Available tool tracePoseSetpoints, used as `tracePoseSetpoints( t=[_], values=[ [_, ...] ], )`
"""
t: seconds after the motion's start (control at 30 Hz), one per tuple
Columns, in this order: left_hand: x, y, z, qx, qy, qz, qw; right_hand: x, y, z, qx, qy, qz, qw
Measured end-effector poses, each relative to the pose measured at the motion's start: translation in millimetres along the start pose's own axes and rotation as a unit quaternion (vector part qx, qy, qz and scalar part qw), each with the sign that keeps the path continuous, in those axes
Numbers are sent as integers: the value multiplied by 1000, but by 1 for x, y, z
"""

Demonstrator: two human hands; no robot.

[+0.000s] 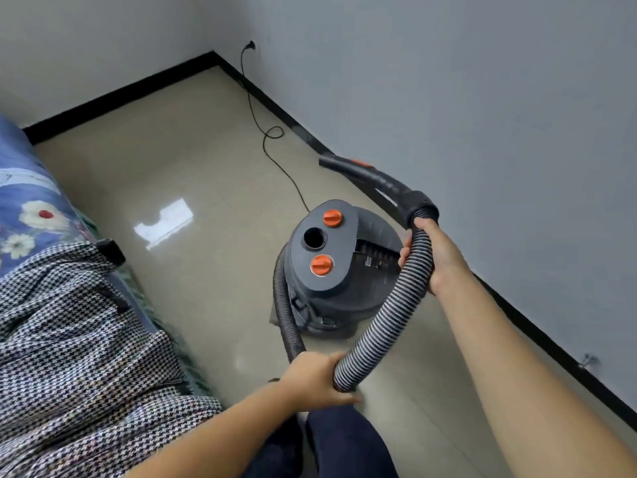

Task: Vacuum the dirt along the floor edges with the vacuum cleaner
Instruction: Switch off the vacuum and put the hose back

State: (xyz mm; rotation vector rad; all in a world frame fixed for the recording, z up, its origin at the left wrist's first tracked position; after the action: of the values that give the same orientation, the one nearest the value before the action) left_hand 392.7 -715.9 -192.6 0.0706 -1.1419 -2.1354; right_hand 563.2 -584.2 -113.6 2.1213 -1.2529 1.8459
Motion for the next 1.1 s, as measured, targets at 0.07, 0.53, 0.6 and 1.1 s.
tracePoseSetpoints(
  t=[0.07,0.53,0.6,1.1],
  values=[
    [-35,20,-27,41,-3,17,999,2,-15,35,9,44,12,999],
    [-199,26,-124,72,107,118,985,-164,-91,168,81,140,0,987],
    [-226,18,-120,71,126,155,977,-195,-98,167,116,142,2,983],
    [-286,-71,-114,220,239,279,904,-321,-47,166,164,64,-109,978]
  ],
)
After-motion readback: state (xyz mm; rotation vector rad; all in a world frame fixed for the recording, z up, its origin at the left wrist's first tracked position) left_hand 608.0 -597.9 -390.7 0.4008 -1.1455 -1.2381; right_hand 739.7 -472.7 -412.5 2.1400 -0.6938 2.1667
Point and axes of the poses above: each hand's wrist, its own x-axis away from the middle knuckle, its own z-axis out of the back of the hand, y = z × x, the point moved 10 cm from there along -x, towards the middle knuckle, and after that the axes turned 13 degrees about -z, right-handed, at the moved point
